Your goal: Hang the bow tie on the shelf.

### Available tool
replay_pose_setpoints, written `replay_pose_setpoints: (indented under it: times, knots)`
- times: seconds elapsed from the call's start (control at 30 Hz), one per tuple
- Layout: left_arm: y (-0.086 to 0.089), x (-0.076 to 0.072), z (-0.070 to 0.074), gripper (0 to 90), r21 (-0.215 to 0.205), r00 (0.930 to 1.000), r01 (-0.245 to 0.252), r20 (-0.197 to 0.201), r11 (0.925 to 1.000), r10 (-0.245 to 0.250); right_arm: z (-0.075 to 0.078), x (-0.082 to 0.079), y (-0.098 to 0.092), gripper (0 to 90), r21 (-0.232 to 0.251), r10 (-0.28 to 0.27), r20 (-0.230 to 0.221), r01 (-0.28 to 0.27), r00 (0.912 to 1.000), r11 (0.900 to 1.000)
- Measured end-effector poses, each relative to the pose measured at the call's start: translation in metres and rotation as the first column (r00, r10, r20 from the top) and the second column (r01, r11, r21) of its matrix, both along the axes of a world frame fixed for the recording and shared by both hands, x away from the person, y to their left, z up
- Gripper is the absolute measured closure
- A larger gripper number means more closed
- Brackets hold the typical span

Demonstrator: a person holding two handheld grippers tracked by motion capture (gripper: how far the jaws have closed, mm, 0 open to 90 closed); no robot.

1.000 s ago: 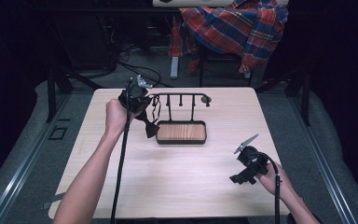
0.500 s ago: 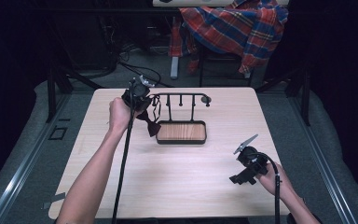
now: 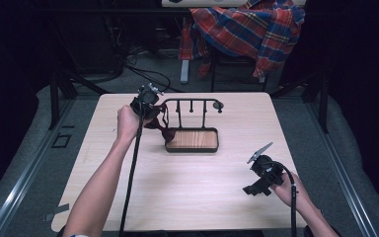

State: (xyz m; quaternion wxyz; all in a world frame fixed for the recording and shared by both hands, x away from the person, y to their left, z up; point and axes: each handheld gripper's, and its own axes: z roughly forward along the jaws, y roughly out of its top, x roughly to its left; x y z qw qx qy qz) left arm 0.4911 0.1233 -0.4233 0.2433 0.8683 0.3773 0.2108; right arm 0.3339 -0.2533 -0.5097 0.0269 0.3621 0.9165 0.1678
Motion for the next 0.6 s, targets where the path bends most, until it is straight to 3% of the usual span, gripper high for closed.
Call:
replay_pose_setpoints:
  times: [0.27,0.3,0.37,0.43,0.6]
  knots:
    - [0.001,0.007,-0.006,83.7,-0.001,0.9998,-0.01,-0.016,0.9999,0.01,-0.002,-0.001,0.002,15.7,0.02,-0.013,-0.003,0.013,0.9999,1.0]
    - [0.002,0.008,-0.006,83.3,-0.004,0.9998,-0.012,-0.017,0.9999,0.012,-0.001,0.0,0.001,15.7,0.004,0.006,-0.014,-0.005,0.9999,1.0]
    - [0.003,0.009,-0.005,82.7,-0.02,0.9995,-0.016,-0.027,0.9997,0.016,-0.002,0.0,0.0,15.7,0.014,-0.019,-0.006,0.019,0.9998,1.0]
    - [0.003,0.01,-0.006,82.2,-0.017,0.9995,-0.02,-0.026,0.9997,0.019,-0.001,0.001,-0.001,15.7,0.005,-0.007,-0.015,0.007,0.9999,1.0]
    - [0.007,0.013,-0.011,73.6,-0.036,0.9981,-0.04,-0.05,0.9986,0.038,-0.001,0.0,0.001,15.7,0.005,-0.011,-0.004,0.011,0.9999,1.0]
